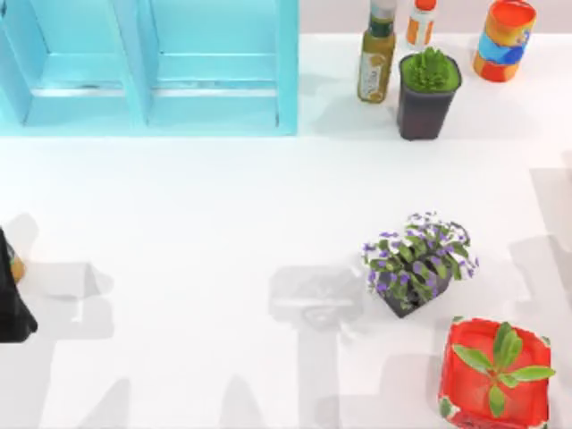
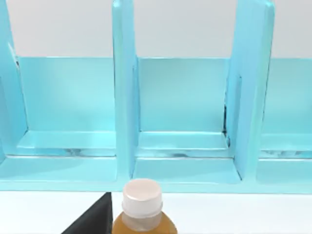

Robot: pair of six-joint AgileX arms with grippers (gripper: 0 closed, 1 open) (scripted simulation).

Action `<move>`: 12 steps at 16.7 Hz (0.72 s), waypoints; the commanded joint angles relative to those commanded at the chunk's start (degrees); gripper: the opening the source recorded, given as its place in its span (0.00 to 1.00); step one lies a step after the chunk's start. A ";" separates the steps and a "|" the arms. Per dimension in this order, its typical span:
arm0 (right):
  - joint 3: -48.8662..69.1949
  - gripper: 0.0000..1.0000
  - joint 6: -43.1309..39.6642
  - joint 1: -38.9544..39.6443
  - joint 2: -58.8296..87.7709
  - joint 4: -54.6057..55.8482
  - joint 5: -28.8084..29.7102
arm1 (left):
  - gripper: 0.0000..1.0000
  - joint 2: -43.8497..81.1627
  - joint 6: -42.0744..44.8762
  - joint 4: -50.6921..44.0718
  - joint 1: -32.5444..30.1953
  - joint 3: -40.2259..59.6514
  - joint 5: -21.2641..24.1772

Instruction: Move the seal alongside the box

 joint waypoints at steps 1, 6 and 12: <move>-0.49 0.00 -0.01 -0.01 0.12 0.51 -0.01 | 1.00 0.00 0.00 0.00 0.00 0.00 0.00; -0.60 0.00 -0.01 -0.02 0.14 0.64 -0.01 | 1.00 0.00 0.00 0.00 0.00 0.00 0.00; -0.60 0.45 -0.01 -0.02 0.14 0.64 -0.01 | 1.00 0.00 0.00 0.00 0.00 0.00 0.00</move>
